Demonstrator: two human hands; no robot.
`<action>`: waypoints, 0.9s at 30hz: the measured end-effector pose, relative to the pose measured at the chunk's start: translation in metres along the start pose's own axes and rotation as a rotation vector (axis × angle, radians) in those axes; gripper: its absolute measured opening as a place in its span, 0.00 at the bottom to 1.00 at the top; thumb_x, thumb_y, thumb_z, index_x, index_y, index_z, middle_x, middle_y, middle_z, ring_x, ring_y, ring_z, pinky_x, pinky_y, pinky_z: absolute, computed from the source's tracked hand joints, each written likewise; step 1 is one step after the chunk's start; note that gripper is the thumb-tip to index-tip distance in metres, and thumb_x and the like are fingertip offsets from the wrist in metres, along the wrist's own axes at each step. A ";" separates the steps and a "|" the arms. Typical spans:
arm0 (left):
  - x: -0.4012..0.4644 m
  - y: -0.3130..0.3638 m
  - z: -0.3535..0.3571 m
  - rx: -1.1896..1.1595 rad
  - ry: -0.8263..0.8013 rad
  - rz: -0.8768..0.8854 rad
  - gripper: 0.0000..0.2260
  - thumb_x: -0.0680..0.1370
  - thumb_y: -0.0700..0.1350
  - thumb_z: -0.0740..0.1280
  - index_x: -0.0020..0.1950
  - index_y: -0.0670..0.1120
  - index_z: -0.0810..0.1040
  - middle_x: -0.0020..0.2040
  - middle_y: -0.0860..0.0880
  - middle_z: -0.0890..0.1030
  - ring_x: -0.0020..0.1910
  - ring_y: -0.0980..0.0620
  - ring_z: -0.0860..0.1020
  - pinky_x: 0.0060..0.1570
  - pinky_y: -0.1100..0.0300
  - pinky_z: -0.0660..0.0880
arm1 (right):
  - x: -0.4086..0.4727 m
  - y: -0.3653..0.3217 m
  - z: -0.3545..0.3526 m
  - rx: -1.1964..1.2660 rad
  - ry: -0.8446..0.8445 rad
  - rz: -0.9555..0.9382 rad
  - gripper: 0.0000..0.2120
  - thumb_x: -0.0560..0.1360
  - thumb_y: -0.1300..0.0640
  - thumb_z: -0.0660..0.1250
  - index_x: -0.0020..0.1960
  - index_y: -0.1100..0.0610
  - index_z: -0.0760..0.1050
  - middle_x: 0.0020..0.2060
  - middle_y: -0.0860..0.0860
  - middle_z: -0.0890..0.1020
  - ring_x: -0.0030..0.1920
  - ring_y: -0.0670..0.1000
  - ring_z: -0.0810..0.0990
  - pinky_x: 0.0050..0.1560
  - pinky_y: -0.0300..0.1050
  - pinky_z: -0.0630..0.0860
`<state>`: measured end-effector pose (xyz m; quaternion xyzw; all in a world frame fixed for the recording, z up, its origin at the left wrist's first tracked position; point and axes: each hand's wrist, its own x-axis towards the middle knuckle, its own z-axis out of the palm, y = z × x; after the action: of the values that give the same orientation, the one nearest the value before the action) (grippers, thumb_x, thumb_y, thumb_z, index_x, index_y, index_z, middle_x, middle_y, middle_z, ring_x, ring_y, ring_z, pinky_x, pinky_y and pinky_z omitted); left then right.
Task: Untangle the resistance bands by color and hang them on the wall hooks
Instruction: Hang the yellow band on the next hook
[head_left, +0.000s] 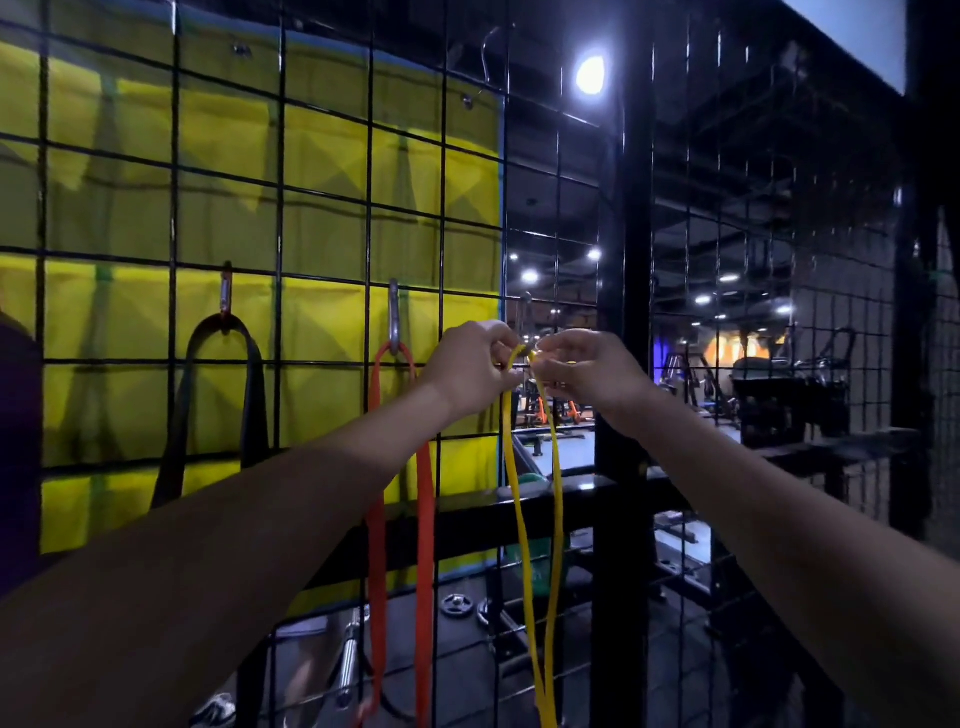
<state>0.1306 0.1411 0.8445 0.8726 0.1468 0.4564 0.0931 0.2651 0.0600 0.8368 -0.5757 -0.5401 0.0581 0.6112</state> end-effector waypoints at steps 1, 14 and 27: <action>-0.004 0.000 0.000 -0.003 -0.004 -0.016 0.17 0.71 0.41 0.73 0.59 0.42 0.76 0.46 0.50 0.76 0.46 0.51 0.76 0.45 0.62 0.72 | -0.004 0.003 0.002 -0.017 0.017 -0.013 0.14 0.72 0.66 0.69 0.57 0.64 0.74 0.43 0.56 0.77 0.42 0.51 0.78 0.44 0.44 0.77; -0.035 0.004 0.014 -0.076 -0.088 -0.156 0.29 0.74 0.38 0.70 0.72 0.49 0.65 0.50 0.52 0.74 0.46 0.52 0.76 0.42 0.63 0.73 | -0.028 0.033 0.015 -0.456 0.256 -0.140 0.20 0.71 0.69 0.66 0.61 0.57 0.76 0.43 0.55 0.81 0.39 0.49 0.76 0.34 0.34 0.70; -0.019 0.007 -0.001 0.162 0.108 -0.017 0.23 0.75 0.39 0.68 0.69 0.46 0.70 0.65 0.48 0.71 0.62 0.50 0.72 0.59 0.64 0.67 | 0.010 -0.019 0.025 -0.456 0.361 -0.236 0.10 0.74 0.55 0.68 0.48 0.62 0.81 0.41 0.56 0.83 0.36 0.47 0.76 0.38 0.39 0.69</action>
<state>0.1209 0.1282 0.8320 0.8500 0.1955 0.4888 0.0182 0.2406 0.0763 0.8509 -0.6323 -0.4850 -0.2391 0.5548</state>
